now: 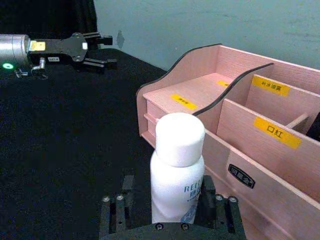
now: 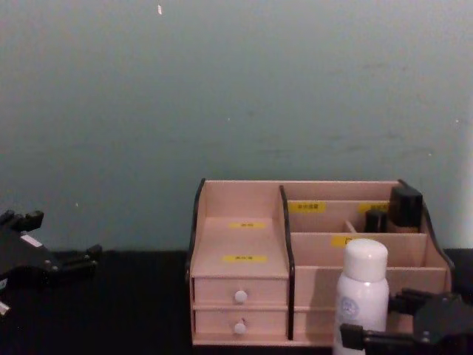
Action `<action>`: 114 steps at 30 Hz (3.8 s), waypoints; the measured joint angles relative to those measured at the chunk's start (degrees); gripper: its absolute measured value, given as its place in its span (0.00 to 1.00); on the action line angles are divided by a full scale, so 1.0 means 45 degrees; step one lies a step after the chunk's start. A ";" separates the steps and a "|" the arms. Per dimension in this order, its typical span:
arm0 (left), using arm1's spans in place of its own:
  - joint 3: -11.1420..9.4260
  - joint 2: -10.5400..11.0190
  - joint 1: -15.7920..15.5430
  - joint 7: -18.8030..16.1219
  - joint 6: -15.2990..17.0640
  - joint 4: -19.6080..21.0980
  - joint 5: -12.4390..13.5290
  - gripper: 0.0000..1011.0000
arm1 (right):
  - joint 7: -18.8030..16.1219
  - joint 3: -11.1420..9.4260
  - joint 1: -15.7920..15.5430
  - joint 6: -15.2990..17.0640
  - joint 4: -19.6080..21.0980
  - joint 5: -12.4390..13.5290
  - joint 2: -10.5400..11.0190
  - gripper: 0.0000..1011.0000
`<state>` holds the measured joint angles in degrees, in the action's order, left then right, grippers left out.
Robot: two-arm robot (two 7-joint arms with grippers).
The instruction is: Pick up the facial cleanser and watermelon frost from the table and place them into the tiered storage box.
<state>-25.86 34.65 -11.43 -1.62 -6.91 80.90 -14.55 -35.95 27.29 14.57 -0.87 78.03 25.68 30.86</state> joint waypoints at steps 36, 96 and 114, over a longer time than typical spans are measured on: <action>0.0000 0.0000 0.0001 0.0000 0.0000 0.0000 0.0000 0.99 | -0.0095 -0.0207 -0.0146 -0.0007 0.0345 0.0231 0.0187 0.58; 0.0000 0.0000 0.0001 0.0000 0.0000 0.0000 0.0000 0.99 | 0.1369 -0.0802 0.4427 -0.0136 -0.3947 -0.0745 -0.2591 0.58; 0.0000 -0.0001 0.0001 0.0000 0.0000 0.0000 0.0000 0.99 | 0.0984 -0.0916 0.4816 -0.0352 -0.4802 -0.0967 -0.3026 0.58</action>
<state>-25.86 34.64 -11.43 -1.62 -6.91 80.90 -14.55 -31.52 23.17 36.24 -2.45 56.42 21.33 17.24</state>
